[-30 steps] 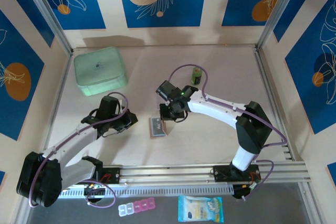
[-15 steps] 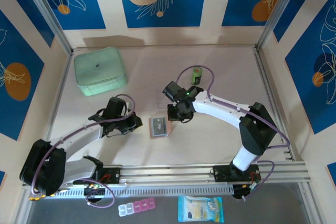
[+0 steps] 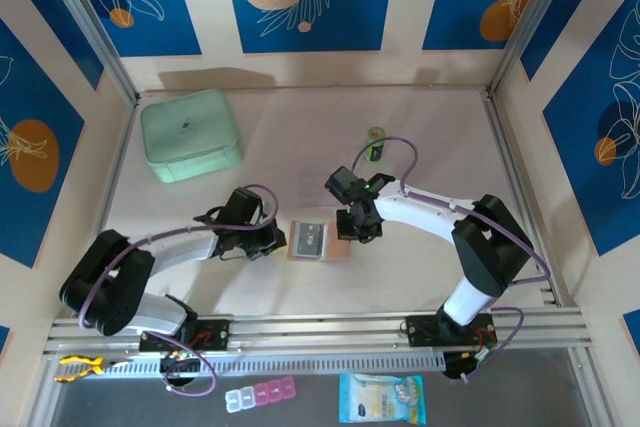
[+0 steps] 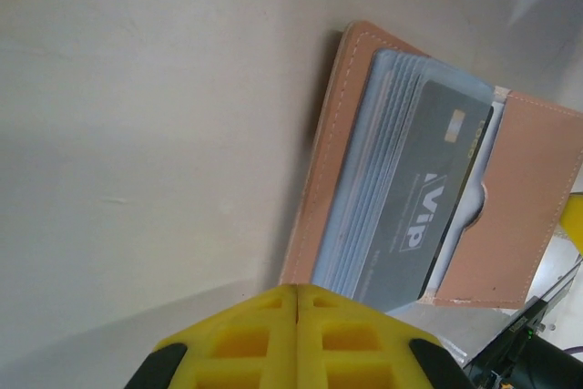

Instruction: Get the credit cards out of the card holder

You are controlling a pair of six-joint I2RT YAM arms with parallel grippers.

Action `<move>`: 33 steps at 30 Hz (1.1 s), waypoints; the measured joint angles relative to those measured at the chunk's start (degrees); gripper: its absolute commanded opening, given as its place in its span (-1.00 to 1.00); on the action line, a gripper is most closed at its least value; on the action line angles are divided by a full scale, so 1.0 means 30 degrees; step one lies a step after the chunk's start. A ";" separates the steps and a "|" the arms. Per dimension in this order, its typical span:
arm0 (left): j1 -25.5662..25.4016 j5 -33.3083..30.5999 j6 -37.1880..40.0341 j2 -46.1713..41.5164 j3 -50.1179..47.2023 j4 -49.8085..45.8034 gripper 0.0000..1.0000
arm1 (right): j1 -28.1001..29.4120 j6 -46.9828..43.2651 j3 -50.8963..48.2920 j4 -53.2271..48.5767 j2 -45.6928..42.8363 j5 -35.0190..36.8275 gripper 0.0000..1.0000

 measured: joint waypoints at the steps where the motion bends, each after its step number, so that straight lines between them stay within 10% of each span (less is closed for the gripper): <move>1: -0.0066 -0.0007 -0.0015 0.0146 0.0080 0.0117 -1.00 | 0.0000 -0.0058 -0.0058 0.0138 0.0022 0.0000 -0.86; 21: -0.0226 -0.1749 0.0393 0.0678 0.0648 -0.0780 -1.00 | -0.0211 -0.0991 -0.0758 0.3067 0.1122 -0.0933 -0.85; 33: -0.0226 -0.2033 0.0532 0.1144 0.0685 -0.0794 -1.00 | -0.0211 -0.0882 -0.0933 0.3067 0.1712 -0.0597 -0.49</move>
